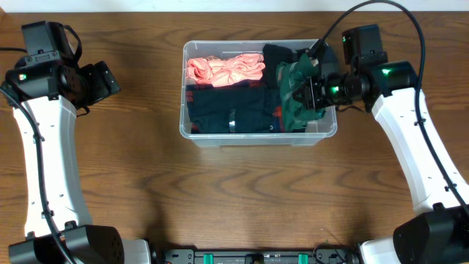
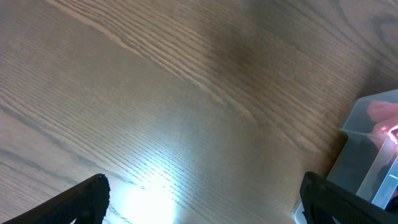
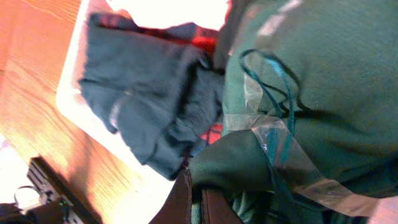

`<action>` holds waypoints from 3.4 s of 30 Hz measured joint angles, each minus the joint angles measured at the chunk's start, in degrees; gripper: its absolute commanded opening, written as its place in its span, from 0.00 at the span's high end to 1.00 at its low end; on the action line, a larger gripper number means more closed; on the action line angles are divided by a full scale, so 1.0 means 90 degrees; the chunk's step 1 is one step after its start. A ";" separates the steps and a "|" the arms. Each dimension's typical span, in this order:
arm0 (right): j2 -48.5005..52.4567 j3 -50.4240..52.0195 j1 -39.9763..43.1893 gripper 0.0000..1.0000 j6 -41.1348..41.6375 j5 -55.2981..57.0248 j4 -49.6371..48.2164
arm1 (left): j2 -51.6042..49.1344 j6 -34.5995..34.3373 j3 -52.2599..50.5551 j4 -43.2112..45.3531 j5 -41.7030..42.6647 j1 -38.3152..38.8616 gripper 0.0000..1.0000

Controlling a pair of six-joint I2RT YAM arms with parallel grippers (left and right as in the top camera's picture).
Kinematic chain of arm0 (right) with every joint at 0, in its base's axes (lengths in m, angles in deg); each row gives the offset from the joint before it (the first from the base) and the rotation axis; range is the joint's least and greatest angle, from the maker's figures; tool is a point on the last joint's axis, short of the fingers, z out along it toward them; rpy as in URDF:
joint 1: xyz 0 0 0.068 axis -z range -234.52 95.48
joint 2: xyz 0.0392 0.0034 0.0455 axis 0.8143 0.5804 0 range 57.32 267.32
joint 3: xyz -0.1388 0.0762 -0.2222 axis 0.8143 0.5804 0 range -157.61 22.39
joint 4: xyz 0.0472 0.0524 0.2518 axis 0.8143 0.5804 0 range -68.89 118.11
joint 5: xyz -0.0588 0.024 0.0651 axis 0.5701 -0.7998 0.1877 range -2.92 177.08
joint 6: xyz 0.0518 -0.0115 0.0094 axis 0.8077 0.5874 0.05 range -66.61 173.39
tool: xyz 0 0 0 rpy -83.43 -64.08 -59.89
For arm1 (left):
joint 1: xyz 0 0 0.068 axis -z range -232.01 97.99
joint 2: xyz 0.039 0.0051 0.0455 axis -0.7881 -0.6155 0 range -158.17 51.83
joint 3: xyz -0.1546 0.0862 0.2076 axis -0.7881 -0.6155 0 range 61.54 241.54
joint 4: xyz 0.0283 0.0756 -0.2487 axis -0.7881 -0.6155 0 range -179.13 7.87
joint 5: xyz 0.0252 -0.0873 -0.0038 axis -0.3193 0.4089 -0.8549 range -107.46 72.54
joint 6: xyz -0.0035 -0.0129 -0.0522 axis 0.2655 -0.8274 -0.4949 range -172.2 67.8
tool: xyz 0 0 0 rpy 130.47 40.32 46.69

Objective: Pack container

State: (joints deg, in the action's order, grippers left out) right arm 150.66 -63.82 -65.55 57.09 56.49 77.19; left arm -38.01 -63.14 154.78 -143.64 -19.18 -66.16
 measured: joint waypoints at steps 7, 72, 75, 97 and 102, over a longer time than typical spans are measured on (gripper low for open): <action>0.0002 -0.0610 -0.0005 0.99 0.0029 -0.0381 -0.0027 | 0.0000 0.0000 0.0000 -0.0002 0.0000 0.0000 0.02; 0.1945 -0.1433 -0.0444 0.99 -0.0925 0.1967 0.0629 | 0.0000 0.0000 0.0000 0.0010 0.0000 0.0000 0.02; 0.1894 -0.1790 -0.0403 0.95 -0.0925 0.1991 0.0984 | 0.0000 0.0000 0.0000 0.0012 0.0002 0.0000 0.02; 0.1103 -0.2618 0.2378 0.01 0.0240 0.3162 0.1460 | 0.0000 0.0000 0.0000 0.0036 0.0000 0.0000 0.02; 0.1103 -0.2618 0.2618 0.01 0.0359 0.3198 0.1460 | 0.0000 0.0000 0.0000 0.0034 0.0000 0.0000 0.02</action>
State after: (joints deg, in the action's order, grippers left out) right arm 160.58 -87.39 -41.99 60.33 85.28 90.32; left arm -38.01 -63.14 154.78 -143.34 -19.18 -66.16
